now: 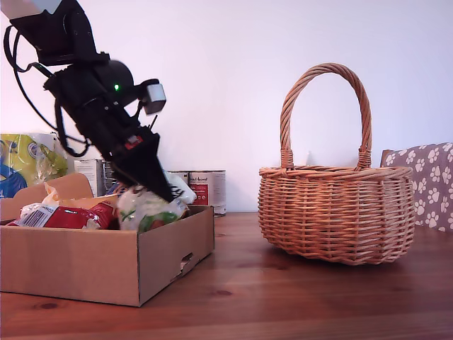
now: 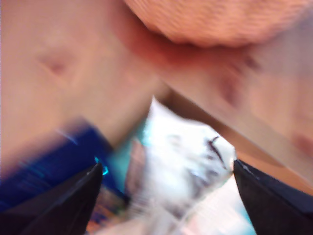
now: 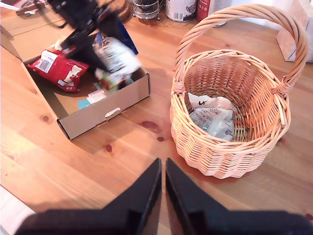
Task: Move the bags of Easter eggs from the cardboard box on the left into the woven basket on the right side.
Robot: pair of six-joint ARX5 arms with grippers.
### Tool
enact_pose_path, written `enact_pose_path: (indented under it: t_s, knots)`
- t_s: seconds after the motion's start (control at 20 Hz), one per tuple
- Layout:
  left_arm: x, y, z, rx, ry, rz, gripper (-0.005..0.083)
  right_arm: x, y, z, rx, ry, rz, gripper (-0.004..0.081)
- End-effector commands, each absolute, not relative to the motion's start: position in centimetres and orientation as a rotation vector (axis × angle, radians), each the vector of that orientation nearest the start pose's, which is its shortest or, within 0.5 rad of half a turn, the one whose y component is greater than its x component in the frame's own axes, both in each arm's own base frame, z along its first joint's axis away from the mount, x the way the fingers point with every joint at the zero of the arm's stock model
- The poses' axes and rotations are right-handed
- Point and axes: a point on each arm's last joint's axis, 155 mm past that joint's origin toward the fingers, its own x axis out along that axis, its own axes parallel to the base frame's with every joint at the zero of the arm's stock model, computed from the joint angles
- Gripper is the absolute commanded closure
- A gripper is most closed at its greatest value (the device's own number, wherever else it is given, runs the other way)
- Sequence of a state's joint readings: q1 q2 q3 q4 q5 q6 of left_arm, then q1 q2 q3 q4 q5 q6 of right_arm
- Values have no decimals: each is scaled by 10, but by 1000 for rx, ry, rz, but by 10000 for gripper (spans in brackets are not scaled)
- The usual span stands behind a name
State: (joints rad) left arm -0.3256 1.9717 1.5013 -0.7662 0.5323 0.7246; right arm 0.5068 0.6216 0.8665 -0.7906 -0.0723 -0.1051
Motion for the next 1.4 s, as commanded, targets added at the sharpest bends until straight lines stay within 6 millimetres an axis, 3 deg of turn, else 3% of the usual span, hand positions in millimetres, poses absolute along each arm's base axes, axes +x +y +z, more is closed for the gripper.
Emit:
enact_pose_path:
  t_s: [0.0,0.2,0.35,0.65,0.85,1.05,1.2,1.3,1.35]
  knots:
    - [377,-230,69,452,973,-1181,-7,206,131,240,-220,517,599,783]
    - [356,-227,66,392,1075,-1196,-7,204,130,237,-222,527,600,783]
    - [359,-232,70,357,1059,-1196,-7,204,130,237,-223,527,600,783]
    - [357,-234,47,332,1109,-1209,-7,204,130,237,-229,527,602,783]
    - [358,-233,46,315,1122,-1189,-7,204,130,237,-231,526,602,783]
    - [372,-220,35,428,1139,-1080,-7,204,130,237,-230,525,602,783]
    - [395,-206,29,540,1105,-972,2,205,131,238,-230,523,602,783]
    - [406,-202,29,574,1079,-931,108,205,131,238,-230,521,602,783]
    - [406,-201,29,576,1078,-930,210,205,131,238,-230,521,602,783]
